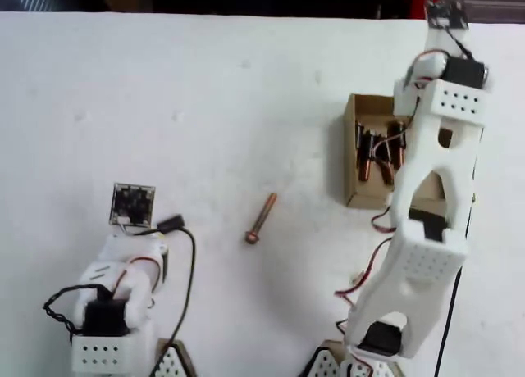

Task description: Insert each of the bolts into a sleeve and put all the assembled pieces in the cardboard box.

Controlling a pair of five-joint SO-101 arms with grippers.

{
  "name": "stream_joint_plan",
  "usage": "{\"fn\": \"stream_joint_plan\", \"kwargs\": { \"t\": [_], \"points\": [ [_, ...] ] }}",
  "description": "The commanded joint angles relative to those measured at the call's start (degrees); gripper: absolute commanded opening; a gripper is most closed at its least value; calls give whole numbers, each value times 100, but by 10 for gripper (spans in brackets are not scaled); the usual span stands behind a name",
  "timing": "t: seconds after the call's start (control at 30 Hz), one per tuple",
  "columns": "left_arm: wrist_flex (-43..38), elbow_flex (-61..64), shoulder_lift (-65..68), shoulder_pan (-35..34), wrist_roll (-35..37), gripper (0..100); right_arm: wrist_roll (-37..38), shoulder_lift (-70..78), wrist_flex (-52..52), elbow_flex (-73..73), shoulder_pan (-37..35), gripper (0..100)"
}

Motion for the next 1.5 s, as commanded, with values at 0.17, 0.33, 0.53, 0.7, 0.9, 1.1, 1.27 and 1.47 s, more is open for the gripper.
{"fn": "stream_joint_plan", "kwargs": {
  "t": [0.17, 0.33, 0.53, 0.7, 0.9, 1.1, 1.27, 1.47],
  "points": [
    [-114, -44, -48, -66, -35, 20, 26, -2220, 1235, -677, -1007, 16],
    [-114, -44, -48, -66, -35, 20, 26, -3626, 1253, -633, -1358, 17],
    [-114, -44, -48, -66, -35, 20, 26, -5147, 1244, 264, -1754, 17],
    [-105, -44, -48, -75, -35, 20, 18, -6246, 1209, 1829, -2220, 17],
    [-114, -88, -48, -664, -35, 20, 18, -7160, 303, 3798, -2879, 17],
    [-123, -88, -48, -1138, -35, 20, 35, -7697, -778, 5776, -3380, 17],
    [-114, -88, -48, -1710, -35, 20, 62, -7908, -1789, 6945, -3758, 17],
    [62, -44, -48, -2431, -35, 20, 26, -7890, -2668, 7710, -4180, 17]
  ]
}}
